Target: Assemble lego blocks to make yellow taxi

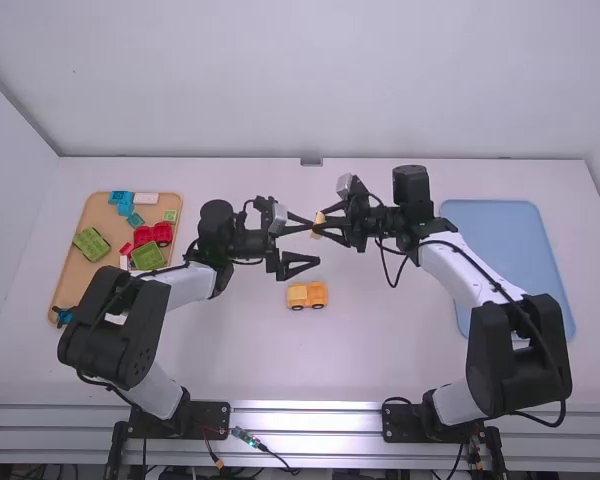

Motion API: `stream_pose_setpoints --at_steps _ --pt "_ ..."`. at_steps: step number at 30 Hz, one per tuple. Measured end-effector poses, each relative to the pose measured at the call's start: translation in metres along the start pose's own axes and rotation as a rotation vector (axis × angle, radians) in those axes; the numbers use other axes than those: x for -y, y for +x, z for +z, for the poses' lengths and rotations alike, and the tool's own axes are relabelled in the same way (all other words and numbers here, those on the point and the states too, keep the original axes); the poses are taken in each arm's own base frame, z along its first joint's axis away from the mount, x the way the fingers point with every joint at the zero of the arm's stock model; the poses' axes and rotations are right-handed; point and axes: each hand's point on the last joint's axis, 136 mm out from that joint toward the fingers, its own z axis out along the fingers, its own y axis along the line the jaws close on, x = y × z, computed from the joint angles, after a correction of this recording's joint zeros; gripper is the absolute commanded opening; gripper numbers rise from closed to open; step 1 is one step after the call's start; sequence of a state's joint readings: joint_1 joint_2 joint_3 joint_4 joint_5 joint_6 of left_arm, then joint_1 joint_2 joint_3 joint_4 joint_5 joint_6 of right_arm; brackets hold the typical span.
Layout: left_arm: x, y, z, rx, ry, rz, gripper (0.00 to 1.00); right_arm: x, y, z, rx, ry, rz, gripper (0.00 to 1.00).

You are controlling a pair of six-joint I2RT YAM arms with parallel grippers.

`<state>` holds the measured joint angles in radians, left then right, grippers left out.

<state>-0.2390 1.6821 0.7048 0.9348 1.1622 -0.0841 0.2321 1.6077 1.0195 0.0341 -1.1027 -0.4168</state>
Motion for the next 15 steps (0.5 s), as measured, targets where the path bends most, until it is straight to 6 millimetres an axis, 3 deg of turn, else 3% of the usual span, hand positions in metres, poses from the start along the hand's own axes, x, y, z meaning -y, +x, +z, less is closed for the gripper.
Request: stream_pose_setpoints --at_steps 7,15 --pt "-0.033 0.049 -0.008 -0.202 -0.176 -0.222 0.99 0.021 0.031 -0.007 -0.145 0.180 0.141 0.02" --pt "-0.063 0.043 -0.021 -0.415 -0.330 -0.195 0.99 0.012 0.067 -0.023 -0.473 0.312 0.242 0.02"
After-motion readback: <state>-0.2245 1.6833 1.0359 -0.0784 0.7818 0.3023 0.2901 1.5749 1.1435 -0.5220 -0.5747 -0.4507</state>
